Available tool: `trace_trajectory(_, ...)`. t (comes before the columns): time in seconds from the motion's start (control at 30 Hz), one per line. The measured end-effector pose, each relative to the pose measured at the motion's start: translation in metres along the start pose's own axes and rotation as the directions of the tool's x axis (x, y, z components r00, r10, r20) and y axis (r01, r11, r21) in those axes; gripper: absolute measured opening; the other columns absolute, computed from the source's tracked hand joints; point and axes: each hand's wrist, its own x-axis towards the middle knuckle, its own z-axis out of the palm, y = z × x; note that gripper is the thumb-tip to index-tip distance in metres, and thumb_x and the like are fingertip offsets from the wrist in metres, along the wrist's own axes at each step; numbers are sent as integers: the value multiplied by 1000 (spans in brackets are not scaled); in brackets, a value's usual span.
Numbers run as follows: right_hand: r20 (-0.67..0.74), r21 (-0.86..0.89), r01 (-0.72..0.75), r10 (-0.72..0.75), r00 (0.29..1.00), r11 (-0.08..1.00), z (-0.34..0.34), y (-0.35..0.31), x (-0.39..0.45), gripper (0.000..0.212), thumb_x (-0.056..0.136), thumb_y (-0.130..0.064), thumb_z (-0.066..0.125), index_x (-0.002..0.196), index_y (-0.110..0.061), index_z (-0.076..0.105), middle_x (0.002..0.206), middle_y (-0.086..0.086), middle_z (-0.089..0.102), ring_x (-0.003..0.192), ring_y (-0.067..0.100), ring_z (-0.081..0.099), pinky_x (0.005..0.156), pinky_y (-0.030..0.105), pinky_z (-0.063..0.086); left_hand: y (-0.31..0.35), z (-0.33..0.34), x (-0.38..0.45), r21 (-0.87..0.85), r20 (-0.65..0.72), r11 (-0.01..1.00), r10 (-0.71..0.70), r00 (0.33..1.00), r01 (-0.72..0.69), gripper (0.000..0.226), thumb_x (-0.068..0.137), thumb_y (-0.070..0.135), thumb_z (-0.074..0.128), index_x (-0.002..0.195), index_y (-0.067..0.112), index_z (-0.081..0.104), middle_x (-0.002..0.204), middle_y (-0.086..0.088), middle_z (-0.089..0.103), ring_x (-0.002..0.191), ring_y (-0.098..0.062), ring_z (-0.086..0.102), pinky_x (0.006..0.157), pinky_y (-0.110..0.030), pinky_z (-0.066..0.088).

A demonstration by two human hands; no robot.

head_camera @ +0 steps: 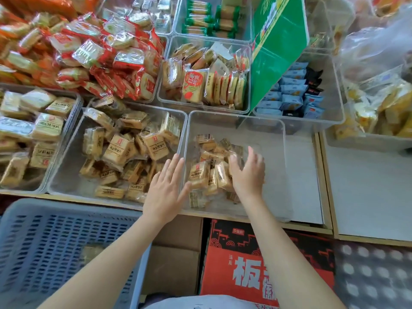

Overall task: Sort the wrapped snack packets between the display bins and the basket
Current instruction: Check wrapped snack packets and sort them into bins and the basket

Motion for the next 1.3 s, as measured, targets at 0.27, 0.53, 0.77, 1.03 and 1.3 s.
trace_trajectory(0.27,470,-208,424,-290,833,881,62,-7,-7,60,97,-65,47,151,-40,43,170,-5,13,157,20,-1,123,57,2,5,-3,2,-54,7,998,-11,1000,11,81,97,73,-4,164,29,11,170,13,-5,158,-14,4,121,-40,25)
trace_trajectory(0.53,328,-205,236,-161,931,950,50,15,17,63,93,-65,53,151,-42,41,170,0,15,157,22,4,125,50,7,4,-2,1,-37,1,999,-22,1000,22,71,101,64,12,164,31,9,171,13,-7,158,-15,3,120,-40,25)
trace_trajectory(0.77,308,-130,206,-158,938,970,32,-15,8,53,98,-57,52,144,-30,53,164,2,32,153,21,20,124,49,10,1,-8,0,-134,-37,991,-19,999,14,73,100,64,11,162,29,19,169,15,-4,156,-7,-3,123,-41,19)
trace_trajectory(1.03,337,189,360,-404,850,914,89,-126,-26,27,101,-31,58,121,-15,65,119,0,61,110,16,58,90,33,49,-98,-60,-7,-195,-272,918,-390,880,346,59,106,38,44,156,8,35,167,-14,25,154,-31,23,122,-49,21)
trace_trajectory(1.3,395,75,-20,-12,919,997,150,-152,-21,25,104,-27,51,124,-15,43,131,9,49,121,27,51,106,42,45,-130,-83,19,-447,-66,783,-512,857,433,63,107,41,47,161,17,25,158,-8,42,147,-24,33,113,-41,36)
